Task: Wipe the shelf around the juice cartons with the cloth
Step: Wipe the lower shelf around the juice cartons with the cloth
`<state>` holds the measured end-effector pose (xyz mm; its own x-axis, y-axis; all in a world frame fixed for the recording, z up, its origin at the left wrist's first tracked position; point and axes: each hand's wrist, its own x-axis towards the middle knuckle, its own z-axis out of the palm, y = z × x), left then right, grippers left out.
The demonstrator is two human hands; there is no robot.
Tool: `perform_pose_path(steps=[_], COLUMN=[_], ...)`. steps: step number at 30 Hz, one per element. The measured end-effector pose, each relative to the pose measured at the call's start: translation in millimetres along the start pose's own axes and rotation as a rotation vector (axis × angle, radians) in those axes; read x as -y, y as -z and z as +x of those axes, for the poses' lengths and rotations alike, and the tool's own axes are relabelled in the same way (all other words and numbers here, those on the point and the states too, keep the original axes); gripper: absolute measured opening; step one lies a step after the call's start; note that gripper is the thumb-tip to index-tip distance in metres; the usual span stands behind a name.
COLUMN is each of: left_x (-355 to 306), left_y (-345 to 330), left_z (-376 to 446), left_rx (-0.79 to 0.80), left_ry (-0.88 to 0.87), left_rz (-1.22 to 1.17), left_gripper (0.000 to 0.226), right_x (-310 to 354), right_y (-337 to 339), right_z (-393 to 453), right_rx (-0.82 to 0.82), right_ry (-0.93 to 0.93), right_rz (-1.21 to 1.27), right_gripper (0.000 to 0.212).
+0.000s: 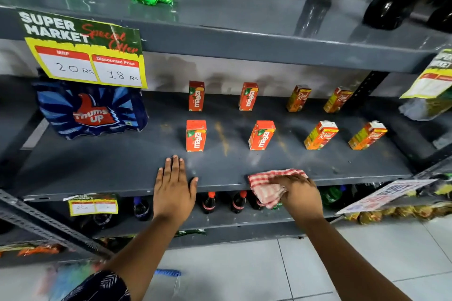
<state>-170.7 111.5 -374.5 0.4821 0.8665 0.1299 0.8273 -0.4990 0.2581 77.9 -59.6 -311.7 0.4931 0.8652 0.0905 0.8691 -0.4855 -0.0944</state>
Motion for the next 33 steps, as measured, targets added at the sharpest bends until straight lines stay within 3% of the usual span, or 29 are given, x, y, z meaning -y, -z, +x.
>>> perform_pose_path(steps=[3,6,10,12,16,20,24,26,30,33], left_x=[-9,-38,-92,-117,-155,-173,-182,-192,-231,-236], left_y=[1,-3,-8,-13,-30,-44,-47,-49,-58,-61], left_z=[-9,-18,-16,-9,3,1,1,3,7,8], left_rx=[-0.051,-0.069,0.003,0.052,0.159,0.109,0.039,0.031,0.007,-0.004], left_ry=[0.021,-0.045,-0.117,-0.173,-0.245,-0.172,-0.070,-0.042,0.044,0.103], left_rz=[-0.014,-0.035,-0.067,-0.046,0.024,0.038,0.043,0.029,-0.021,-0.013], left_gripper=[0.069,0.061,0.060,0.062,0.066,0.066,0.070,0.071,0.061,0.061], right_x=[-18,-31,-44,-52,-75,-113,-138,-134,-134,-147], right_y=[18,30,14,2,-1,6,25,27,4,-2], right_z=[5,31,56,55,39,17,37,53,69,56], right_rx=[-0.130,-0.181,0.111,0.175,0.120,0.043,-0.174,-0.118,0.197,0.146], right_ry=[0.019,0.009,0.098,0.122,0.195,0.322,0.271,0.249,0.298,0.312], right_rz=[0.025,0.028,-0.048,-0.059,-0.026,-0.016,0.050,0.054,-0.052,0.032], right_gripper=[0.046,0.057,0.070,0.070,0.064,0.045,0.033,0.047,0.059,0.055])
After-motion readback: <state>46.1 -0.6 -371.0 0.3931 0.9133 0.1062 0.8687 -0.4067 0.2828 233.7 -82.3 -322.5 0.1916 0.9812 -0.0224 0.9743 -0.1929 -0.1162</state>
